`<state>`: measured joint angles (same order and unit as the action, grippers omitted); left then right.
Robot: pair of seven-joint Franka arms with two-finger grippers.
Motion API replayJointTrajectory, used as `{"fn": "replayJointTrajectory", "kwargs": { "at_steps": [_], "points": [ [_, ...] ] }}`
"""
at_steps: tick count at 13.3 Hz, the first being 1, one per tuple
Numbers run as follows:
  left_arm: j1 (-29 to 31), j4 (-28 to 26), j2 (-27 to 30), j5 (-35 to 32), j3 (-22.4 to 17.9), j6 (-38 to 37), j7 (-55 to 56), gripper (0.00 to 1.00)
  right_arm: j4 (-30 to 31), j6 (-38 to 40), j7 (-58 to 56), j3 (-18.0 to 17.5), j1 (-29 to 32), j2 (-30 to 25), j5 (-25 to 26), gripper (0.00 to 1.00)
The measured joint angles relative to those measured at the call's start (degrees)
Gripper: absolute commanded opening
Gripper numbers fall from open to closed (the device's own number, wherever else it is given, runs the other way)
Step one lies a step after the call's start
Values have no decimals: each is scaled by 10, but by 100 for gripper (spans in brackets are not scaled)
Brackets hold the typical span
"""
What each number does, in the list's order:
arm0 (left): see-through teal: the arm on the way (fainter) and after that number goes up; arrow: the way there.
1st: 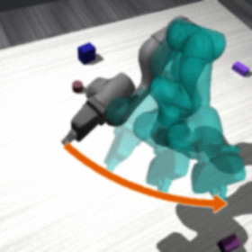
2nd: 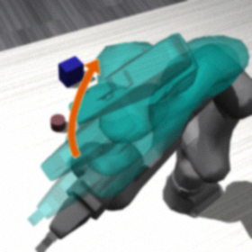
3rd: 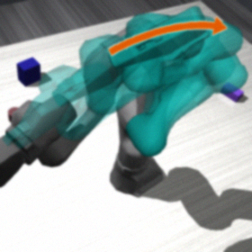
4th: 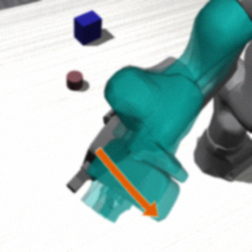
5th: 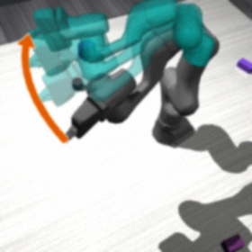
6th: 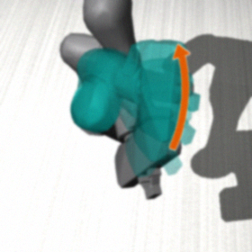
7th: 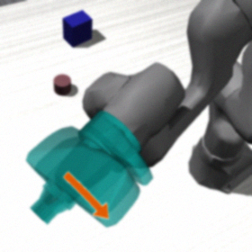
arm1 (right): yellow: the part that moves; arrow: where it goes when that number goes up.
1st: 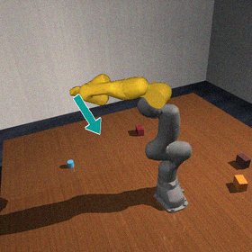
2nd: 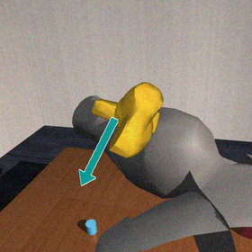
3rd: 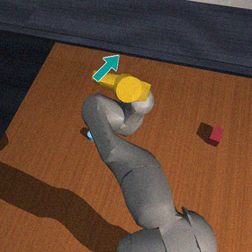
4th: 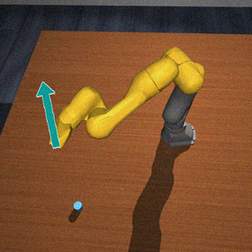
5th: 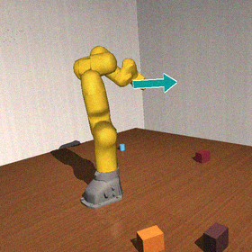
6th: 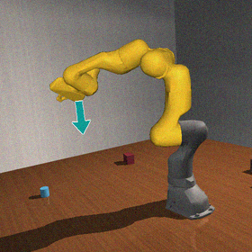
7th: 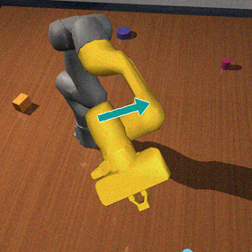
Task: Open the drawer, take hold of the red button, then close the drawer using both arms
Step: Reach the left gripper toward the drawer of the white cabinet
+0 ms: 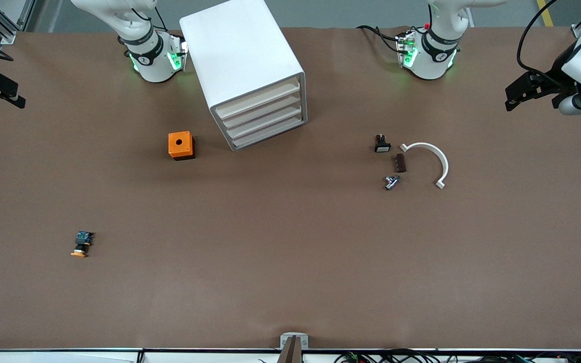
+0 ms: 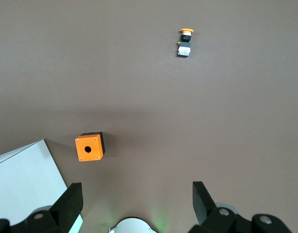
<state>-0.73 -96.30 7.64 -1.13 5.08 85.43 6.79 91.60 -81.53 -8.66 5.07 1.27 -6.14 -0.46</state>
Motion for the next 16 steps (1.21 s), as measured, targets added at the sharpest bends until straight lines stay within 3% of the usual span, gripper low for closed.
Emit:
{"fn": "replayJointTrajectory", "kwargs": {
  "at_steps": [7,12,16],
  "points": [
    [0,12,-16,0,0,0,0,100,3,0,0,0,0,0,0,100],
    [-3,25,-81,0,6,1,8,100,6,-1,0,0,0,0,0,100],
    [-40,30,-135,13,18,12,106,100,6,-18,0,0,0,0,0,100]
  ]
}}
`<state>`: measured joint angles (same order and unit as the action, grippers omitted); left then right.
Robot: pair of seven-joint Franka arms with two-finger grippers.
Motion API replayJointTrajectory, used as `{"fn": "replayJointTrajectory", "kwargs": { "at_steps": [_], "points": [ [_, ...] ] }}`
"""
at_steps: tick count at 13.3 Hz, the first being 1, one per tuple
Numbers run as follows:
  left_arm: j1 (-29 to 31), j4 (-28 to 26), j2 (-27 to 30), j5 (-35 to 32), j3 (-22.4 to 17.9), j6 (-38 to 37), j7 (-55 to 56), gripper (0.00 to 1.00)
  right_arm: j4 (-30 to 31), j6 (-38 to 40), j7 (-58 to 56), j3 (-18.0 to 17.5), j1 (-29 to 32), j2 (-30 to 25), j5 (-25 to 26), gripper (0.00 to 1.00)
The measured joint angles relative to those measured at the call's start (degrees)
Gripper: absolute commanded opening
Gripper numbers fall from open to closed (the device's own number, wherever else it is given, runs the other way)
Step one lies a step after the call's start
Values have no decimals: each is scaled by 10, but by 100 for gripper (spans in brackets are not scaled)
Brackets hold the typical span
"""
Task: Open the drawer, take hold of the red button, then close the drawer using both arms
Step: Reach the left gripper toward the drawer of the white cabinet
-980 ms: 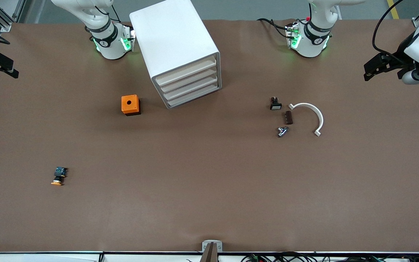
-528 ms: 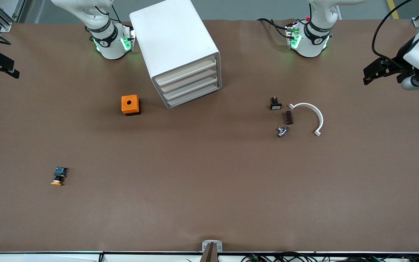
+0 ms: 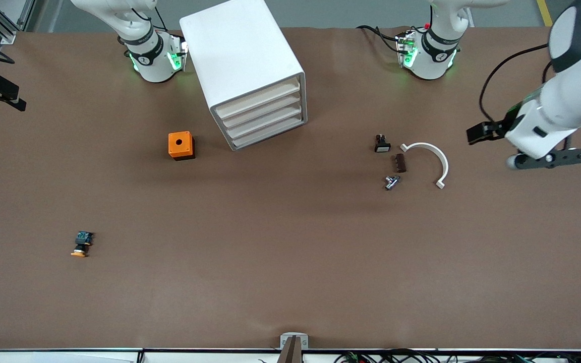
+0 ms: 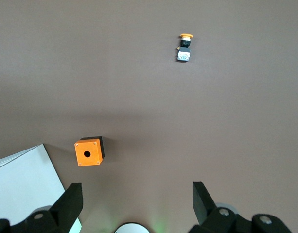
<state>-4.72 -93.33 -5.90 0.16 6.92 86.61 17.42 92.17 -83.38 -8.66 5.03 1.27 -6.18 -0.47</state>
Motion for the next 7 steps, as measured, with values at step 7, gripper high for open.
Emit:
{"fn": "replayJointTrajectory", "kwargs": {
  "at_steps": [7],
  "points": [
    [-59,19,-109,112,3,27,233,100,-1,-10,0,0,0,-1,0,100]
  ]
}}
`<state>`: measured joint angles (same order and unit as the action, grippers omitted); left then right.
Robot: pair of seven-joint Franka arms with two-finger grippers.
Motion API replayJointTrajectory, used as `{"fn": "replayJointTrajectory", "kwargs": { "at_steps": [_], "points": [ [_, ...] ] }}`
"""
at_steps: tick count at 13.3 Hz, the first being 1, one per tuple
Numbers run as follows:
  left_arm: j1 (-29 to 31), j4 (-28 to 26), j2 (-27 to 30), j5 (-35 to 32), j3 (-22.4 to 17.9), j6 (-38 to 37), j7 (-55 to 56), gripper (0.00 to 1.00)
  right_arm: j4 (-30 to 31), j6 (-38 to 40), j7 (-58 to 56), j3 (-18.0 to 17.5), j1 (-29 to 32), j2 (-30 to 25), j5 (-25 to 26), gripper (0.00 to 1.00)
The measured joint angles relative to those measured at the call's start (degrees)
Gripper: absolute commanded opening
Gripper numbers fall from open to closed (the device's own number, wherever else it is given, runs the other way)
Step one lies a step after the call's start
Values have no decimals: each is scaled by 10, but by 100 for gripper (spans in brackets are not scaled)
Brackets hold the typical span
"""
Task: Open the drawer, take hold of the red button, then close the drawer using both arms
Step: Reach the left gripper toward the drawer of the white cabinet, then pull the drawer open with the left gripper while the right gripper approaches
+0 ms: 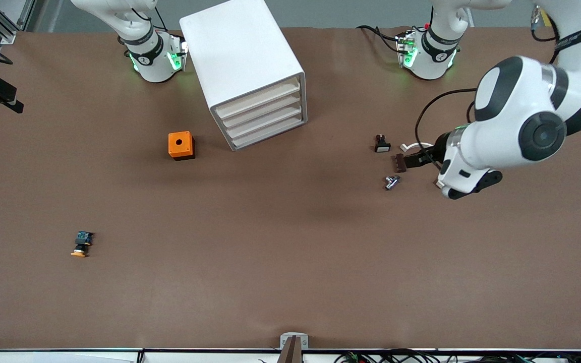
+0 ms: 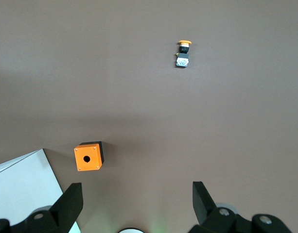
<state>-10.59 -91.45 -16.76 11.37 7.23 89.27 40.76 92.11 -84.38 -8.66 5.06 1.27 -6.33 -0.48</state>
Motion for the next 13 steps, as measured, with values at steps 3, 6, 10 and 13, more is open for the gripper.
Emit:
{"fn": "replayJointTrajectory", "kwargs": {
  "at_steps": [3,6,10,13],
  "points": [
    [-42,17,-40,20,1,1,137,100,-3,1,0,-1,0,2,0,100],
    [-95,60,-105,42,2,17,314,100,0,-1,0,-2,-1,40,1,100],
    [-144,93,-188,70,2,91,481,100,-2,-14,0,2,1,125,6,100],
    [-176,98,-222,130,2,117,640,100,-8,-29,0,6,21,159,7,100]
  ]
}}
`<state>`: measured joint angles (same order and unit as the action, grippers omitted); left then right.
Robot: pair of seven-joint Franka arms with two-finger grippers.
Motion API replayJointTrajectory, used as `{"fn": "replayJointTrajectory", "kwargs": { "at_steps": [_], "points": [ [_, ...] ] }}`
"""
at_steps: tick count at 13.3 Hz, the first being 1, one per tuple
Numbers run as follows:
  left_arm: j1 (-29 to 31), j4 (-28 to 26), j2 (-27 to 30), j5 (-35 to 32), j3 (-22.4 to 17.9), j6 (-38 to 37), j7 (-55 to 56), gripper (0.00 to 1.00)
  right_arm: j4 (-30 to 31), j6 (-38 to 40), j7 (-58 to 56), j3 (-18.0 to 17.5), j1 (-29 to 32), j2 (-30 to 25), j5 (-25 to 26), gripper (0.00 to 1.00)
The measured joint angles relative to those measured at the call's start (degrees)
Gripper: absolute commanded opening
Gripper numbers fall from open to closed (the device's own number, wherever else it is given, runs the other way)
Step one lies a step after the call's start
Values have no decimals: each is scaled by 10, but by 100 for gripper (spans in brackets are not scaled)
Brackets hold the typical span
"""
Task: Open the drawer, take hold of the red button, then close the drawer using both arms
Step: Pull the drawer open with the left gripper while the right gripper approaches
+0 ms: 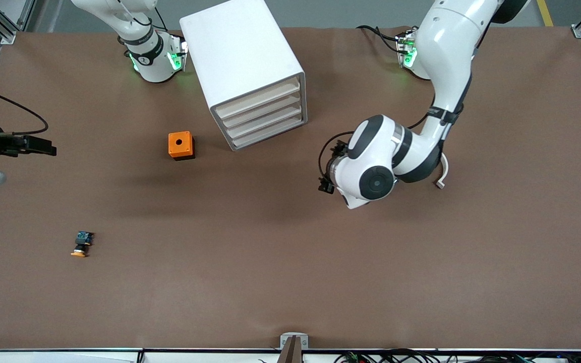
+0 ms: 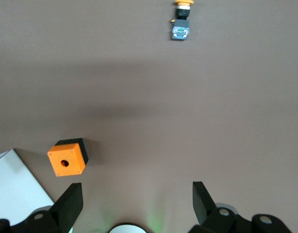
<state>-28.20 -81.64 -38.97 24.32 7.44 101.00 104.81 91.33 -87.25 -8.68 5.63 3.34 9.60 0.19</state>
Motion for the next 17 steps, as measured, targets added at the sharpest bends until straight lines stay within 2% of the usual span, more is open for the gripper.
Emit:
{"fn": "replayJointTrajectory", "kwargs": {
  "at_steps": [2,4,7,9,11,13,15,17],
  "points": [
    [-7,0,-16,52,0,0,100,99,-17,-2,0,1,8,11,0,100],
    [-12,-4,-30,97,1,-5,148,99,-25,1,30,-1,6,12,-1,100],
    [-30,-19,-47,215,2,-6,192,95,-26,1,126,-7,-9,12,-15,100],
    [-32,-25,-64,283,2,-7,218,95,-26,1,201,-8,-22,12,-47,100],
    [-32,-26,-82,309,2,-15,232,92,-26,1,266,-9,-31,10,-68,100],
    [-32,-25,-88,334,4,-52,236,84,-26,1,338,-10,-46,6,-72,100],
    [-34,-25,-90,359,6,-82,240,79,-26,-4,420,-11,-77,3,-74,100],
    [-39,-25,-90,365,8,-94,247,70,-26,-21,494,-12,-112,2,-74,100]
  ]
}}
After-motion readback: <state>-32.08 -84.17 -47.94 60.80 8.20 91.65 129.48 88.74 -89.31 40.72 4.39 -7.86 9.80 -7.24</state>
